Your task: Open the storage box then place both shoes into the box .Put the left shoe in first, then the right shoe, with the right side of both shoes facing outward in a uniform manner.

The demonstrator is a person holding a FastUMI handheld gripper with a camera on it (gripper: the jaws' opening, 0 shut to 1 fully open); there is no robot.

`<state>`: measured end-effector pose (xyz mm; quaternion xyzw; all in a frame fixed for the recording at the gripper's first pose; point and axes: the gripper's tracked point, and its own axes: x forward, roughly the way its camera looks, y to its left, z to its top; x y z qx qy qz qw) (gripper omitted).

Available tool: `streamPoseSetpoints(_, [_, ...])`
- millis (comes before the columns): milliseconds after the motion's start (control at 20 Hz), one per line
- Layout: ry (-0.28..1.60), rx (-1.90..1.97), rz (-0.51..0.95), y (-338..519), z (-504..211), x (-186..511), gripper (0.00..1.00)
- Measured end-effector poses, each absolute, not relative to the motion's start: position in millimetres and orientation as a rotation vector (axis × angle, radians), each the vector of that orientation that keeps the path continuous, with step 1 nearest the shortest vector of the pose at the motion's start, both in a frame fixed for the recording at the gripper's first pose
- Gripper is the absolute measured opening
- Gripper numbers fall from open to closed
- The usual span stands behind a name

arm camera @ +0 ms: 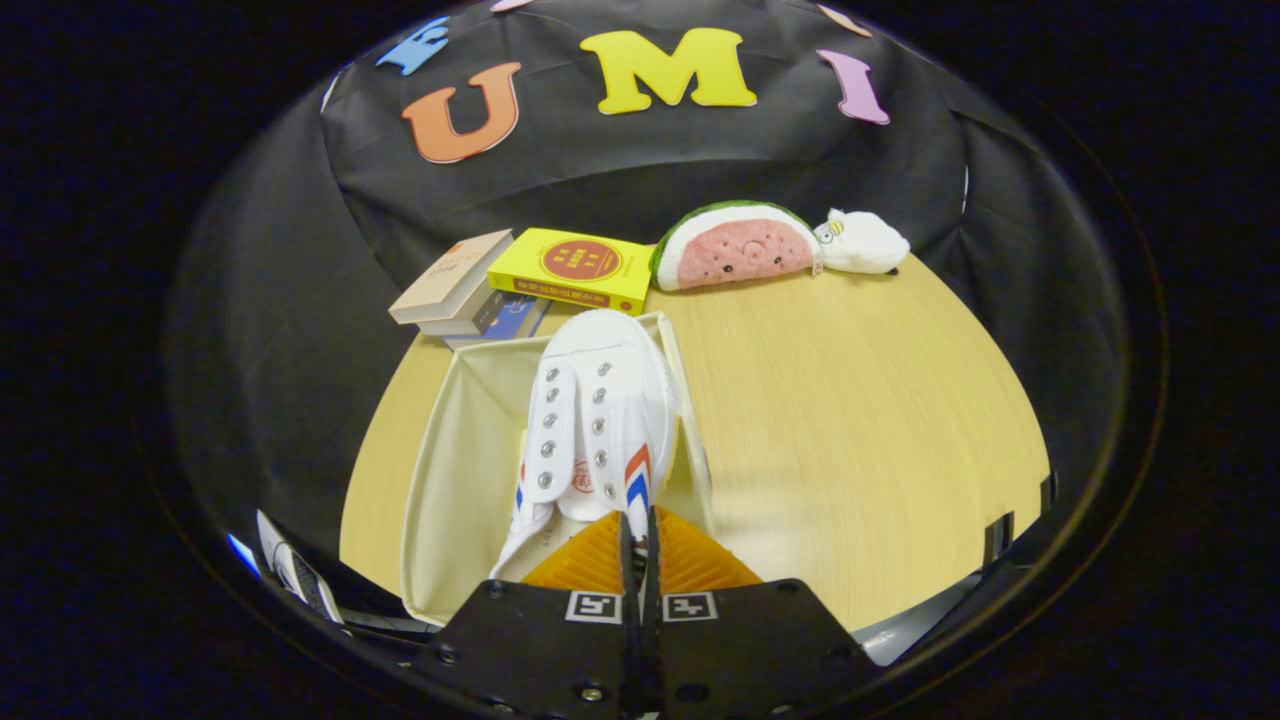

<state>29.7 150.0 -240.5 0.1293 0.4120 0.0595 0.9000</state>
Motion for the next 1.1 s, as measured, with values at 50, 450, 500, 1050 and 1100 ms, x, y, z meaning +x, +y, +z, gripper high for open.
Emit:
streamPoseSetpoints(50, [0.855, 0.258, 0.128, 152.2, -243.0, 29.0, 0.00])
streamPoseSetpoints(450, [0.773, 0.290, 0.158, 157.0, -224.2, 29.7, 0.70])
streamPoseSetpoints(500, [0.748, 0.281, 0.150, 151.2, -216.9, 29.9, 0.81])
streamPoseSetpoints(1050, [0.384, 0.169, -0.026, 43.0, -88.5, 11.0, 0.96])
streamPoseSetpoints(1100, [0.338, 0.160, -0.049, 31.2, -72.6, 7.5, 0.96])
